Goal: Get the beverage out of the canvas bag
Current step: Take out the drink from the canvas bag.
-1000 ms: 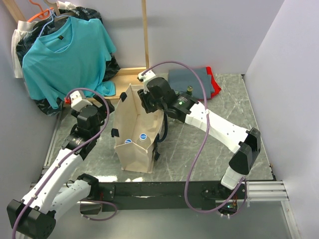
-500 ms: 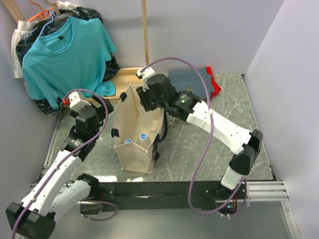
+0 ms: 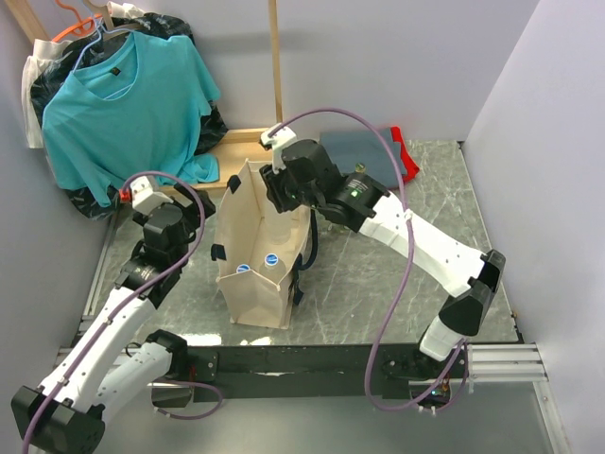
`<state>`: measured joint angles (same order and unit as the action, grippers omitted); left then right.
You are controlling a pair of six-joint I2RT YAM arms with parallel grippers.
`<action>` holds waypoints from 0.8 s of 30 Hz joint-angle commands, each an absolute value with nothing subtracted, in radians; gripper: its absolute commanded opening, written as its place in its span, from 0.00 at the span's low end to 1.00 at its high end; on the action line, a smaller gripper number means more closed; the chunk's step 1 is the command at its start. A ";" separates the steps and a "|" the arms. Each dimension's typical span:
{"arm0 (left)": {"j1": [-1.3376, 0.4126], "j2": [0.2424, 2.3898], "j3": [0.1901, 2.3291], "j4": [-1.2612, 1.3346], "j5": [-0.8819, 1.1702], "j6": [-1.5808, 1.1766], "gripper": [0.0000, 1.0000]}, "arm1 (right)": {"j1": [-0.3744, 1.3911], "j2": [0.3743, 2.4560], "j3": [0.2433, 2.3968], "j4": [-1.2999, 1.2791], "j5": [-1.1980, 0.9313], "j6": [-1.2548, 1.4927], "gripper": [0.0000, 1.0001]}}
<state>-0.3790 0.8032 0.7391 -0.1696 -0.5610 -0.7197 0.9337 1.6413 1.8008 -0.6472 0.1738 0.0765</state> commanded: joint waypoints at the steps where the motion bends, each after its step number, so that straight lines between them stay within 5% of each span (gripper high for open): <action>1: -0.377 0.816 0.752 -0.147 -0.545 -0.721 0.96 | 0.942 1.505 1.895 -0.502 0.198 0.061 0.00; 24: -0.377 0.828 0.753 -0.144 -0.535 -0.726 0.96 | 0.956 1.361 1.862 -0.445 0.261 0.037 0.00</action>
